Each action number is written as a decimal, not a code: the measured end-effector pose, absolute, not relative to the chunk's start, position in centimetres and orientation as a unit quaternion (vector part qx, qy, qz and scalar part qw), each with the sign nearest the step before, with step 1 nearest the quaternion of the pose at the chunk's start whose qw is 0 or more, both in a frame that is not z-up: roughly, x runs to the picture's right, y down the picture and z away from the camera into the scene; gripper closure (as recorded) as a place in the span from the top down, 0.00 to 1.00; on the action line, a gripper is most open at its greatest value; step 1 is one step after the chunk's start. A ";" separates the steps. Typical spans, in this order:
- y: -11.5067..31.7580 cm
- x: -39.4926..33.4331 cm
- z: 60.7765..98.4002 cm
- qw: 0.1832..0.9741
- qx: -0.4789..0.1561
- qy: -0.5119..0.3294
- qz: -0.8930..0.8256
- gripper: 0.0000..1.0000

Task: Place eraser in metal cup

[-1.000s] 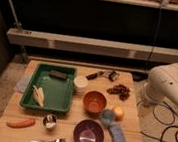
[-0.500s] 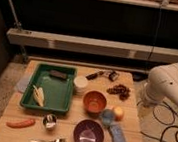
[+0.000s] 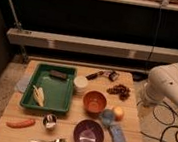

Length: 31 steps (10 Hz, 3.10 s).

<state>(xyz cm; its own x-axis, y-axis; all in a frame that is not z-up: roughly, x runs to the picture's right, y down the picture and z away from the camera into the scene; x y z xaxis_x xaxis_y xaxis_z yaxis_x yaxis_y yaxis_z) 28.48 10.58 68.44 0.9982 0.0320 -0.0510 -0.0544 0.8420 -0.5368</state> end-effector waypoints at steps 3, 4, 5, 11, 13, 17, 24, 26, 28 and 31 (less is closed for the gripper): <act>10.2 28.2 68.4 0.962 -0.272 0.008 0.017 0.65; 9.6 27.8 68.1 0.965 -0.262 -0.002 0.012 0.65; 8.2 26.4 67.6 0.969 -0.245 -0.024 -0.001 0.65; 2.5 12.9 66.8 0.972 -0.189 -0.129 -0.049 0.65; 1.2 7.3 67.6 0.967 -0.169 -0.182 -0.050 0.65; 0.5 4.1 68.4 0.963 -0.161 -0.207 -0.054 0.65; -0.3 3.5 68.4 0.962 -0.150 -0.220 -0.055 0.65; -2.6 0.5 69.8 0.957 -0.138 -0.250 -0.057 0.65; -4.9 -3.1 72.1 0.951 -0.136 -0.271 -0.060 0.65; -6.8 -9.1 76.1 0.944 -0.146 -0.289 -0.070 0.65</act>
